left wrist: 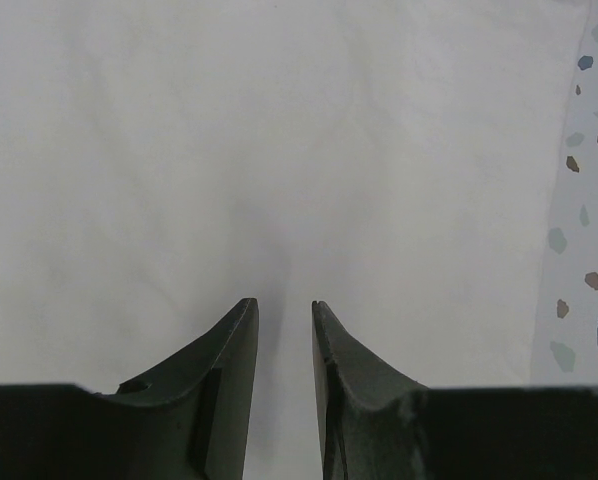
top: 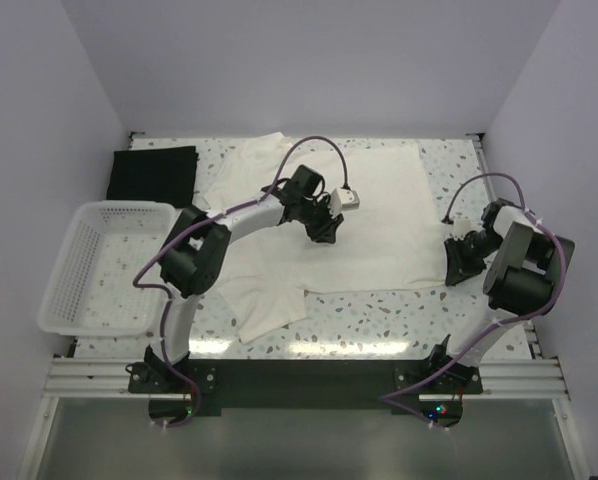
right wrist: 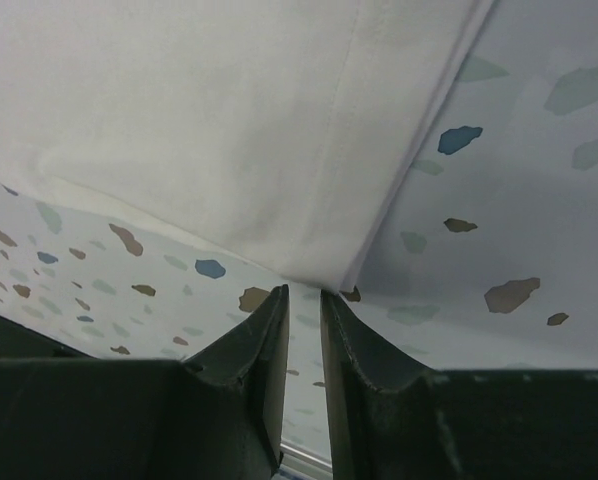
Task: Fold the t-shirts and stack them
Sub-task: Flatten the tshirt out
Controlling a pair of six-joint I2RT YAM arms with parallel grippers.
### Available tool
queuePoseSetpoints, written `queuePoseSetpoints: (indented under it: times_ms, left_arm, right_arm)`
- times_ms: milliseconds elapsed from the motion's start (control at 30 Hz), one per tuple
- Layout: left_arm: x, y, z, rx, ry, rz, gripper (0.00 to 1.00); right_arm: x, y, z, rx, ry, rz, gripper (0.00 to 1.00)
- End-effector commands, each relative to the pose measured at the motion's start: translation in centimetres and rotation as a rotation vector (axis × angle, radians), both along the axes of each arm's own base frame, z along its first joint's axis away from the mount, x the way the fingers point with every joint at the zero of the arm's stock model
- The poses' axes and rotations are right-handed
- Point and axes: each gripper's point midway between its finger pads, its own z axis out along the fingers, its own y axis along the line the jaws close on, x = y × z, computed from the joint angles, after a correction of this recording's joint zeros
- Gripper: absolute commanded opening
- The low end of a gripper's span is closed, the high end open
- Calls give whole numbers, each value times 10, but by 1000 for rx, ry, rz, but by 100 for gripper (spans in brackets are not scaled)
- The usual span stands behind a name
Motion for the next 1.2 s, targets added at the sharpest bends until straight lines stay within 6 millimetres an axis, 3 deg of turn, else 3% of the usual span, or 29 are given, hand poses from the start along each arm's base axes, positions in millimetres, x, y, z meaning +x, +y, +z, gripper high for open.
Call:
queuePoseSetpoints:
  times_ms: [0, 200, 600, 933, 1033, 1167]
  left_arm:
    - [10, 8, 3, -13, -13, 35, 33]
    - [8, 24, -6, 14, 10, 44, 33]
    - [6, 28, -9, 17, 19, 49, 34]
    - [11, 44, -9, 45, 53, 99, 34]
    - [11, 57, -13, 68, 86, 134, 34]
    - [2, 74, -33, 135, 134, 172, 34]
  right_arm:
    - [8, -10, -4, -53, -14, -50, 24]
    - [14, 1, 2, 3, -18, -108, 23]
    - [32, -2, 8, 26, -20, -143, 22]
    - [11, -14, -17, -72, 17, -82, 18]
    - [2, -24, -14, -130, 13, -17, 18]
    - [-4, -31, -9, -177, -8, 65, 18]
